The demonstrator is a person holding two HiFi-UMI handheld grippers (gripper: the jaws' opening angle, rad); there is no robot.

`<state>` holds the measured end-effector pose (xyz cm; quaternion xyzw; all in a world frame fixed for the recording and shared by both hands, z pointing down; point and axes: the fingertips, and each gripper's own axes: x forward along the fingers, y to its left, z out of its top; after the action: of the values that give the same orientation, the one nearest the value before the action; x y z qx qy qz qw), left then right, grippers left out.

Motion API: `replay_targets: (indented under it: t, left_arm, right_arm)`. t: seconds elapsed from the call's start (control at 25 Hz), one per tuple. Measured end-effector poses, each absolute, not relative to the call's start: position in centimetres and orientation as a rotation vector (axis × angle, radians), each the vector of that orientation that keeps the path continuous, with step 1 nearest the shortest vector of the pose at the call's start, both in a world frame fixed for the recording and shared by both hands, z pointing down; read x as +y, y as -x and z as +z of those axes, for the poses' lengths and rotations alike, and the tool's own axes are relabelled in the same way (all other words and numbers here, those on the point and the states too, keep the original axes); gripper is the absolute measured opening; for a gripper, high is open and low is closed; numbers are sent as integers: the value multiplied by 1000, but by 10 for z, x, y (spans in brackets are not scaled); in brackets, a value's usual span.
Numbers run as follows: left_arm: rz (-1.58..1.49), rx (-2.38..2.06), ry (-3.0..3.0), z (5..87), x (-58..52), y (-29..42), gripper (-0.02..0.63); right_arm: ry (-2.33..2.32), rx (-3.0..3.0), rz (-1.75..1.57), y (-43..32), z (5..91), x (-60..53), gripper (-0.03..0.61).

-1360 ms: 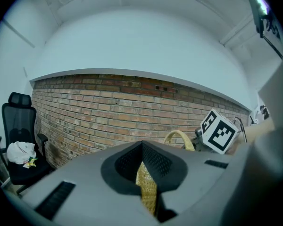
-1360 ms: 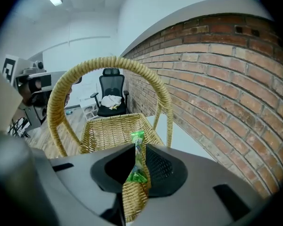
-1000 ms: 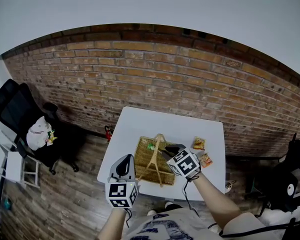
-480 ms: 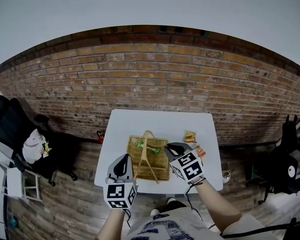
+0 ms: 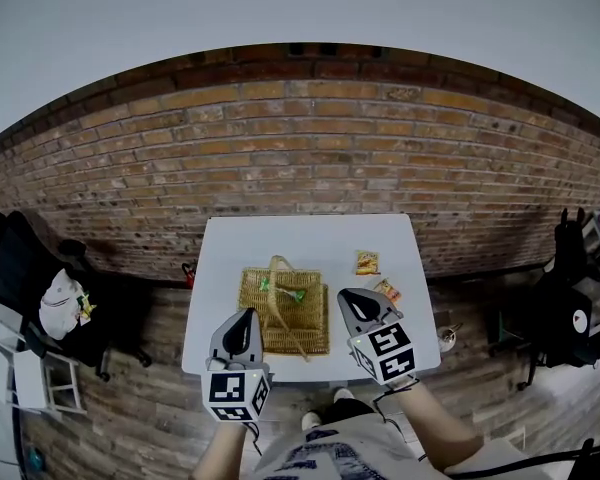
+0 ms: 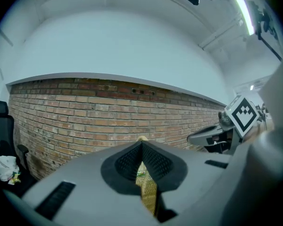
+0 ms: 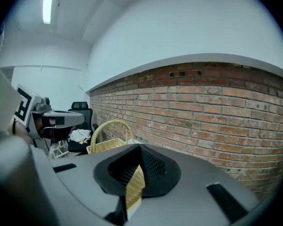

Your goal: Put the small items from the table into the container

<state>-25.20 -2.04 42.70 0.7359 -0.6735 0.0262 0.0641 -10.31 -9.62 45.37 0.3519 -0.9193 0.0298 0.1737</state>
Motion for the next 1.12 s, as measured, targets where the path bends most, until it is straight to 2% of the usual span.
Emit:
replay_targets:
  t: [0.4, 1.12]
  left_arm:
    - [81, -1997, -2265, 424, -14, 231, 49]
    - [78, -1964, -2280, 430, -16, 223, 49]
  right_arm:
    - [-1148, -2629, 82, 70, 442, -80, 20]
    - [-1143, -2624, 102, 64, 448, -74, 20]
